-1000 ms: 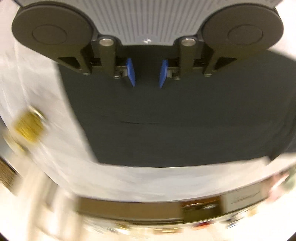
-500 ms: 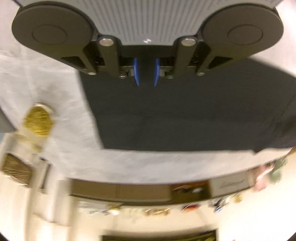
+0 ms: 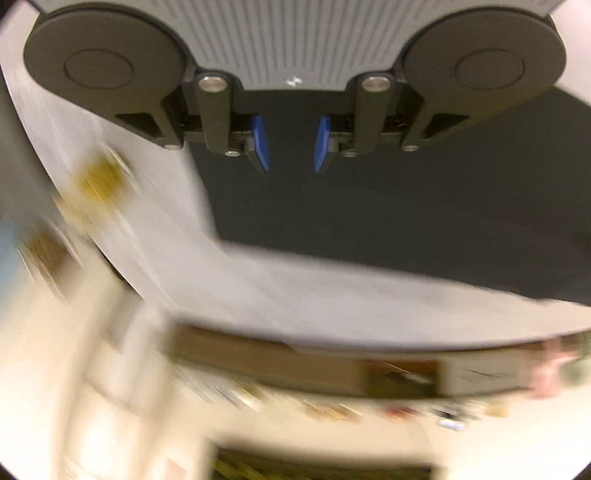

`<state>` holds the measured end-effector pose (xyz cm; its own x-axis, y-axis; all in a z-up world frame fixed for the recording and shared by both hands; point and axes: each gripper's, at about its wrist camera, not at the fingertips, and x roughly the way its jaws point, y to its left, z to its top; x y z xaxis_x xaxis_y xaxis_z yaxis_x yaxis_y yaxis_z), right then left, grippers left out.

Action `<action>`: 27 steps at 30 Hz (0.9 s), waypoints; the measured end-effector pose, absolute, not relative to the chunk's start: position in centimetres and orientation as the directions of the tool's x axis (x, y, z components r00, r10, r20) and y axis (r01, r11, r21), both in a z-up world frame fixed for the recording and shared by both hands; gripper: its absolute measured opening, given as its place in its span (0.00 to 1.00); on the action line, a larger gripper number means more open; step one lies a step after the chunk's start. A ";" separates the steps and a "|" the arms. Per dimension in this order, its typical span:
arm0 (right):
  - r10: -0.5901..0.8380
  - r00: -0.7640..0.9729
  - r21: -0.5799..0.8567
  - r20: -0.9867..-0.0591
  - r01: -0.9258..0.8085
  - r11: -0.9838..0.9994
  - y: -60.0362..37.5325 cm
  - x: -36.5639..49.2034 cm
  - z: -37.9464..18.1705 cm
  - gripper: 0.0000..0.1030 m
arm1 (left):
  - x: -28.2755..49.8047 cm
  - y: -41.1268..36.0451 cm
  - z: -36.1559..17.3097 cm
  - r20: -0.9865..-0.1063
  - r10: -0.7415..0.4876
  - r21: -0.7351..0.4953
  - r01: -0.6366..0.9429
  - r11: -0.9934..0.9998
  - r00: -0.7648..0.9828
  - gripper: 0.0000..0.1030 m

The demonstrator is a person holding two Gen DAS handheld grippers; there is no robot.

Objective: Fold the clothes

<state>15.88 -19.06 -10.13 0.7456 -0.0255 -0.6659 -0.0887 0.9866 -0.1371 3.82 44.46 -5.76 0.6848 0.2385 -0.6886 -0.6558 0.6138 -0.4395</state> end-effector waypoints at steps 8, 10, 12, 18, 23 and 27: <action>0.507 0.529 0.009 -0.681 -0.686 0.727 9.7 25.9 -5.9 0.64 | 5.7 43.2 -10.2 -0.713 0.116 -0.506 -0.622 0.597 0.691 0.06; 0.544 0.467 0.029 -0.697 -0.740 0.672 16.4 29.6 -6.1 0.72 | 4.4 43.4 -10.9 -0.699 0.112 -0.527 -0.615 0.587 0.706 0.00; 0.564 0.390 0.067 -0.728 -0.778 0.624 22.4 33.4 -6.8 0.84 | 3.3 43.5 -11.0 -0.691 0.104 -0.536 -0.604 0.589 0.715 0.00; 0.513 0.214 0.112 -0.831 -0.840 0.531 35.7 40.7 -11.5 0.87 | 1.5 43.8 -11.2 -0.679 0.109 -0.545 -0.598 0.588 0.726 0.00; 0.435 0.122 0.103 -0.892 -0.883 0.459 39.2 40.9 -15.8 0.92 | 2.0 44.4 -11.5 -0.667 0.098 -0.554 -0.580 0.598 0.738 0.00; 0.446 0.128 0.081 -0.886 -0.904 0.419 39.3 39.9 -15.7 0.58 | 2.4 44.9 -11.7 -0.656 0.089 -0.561 -0.563 0.607 0.749 0.00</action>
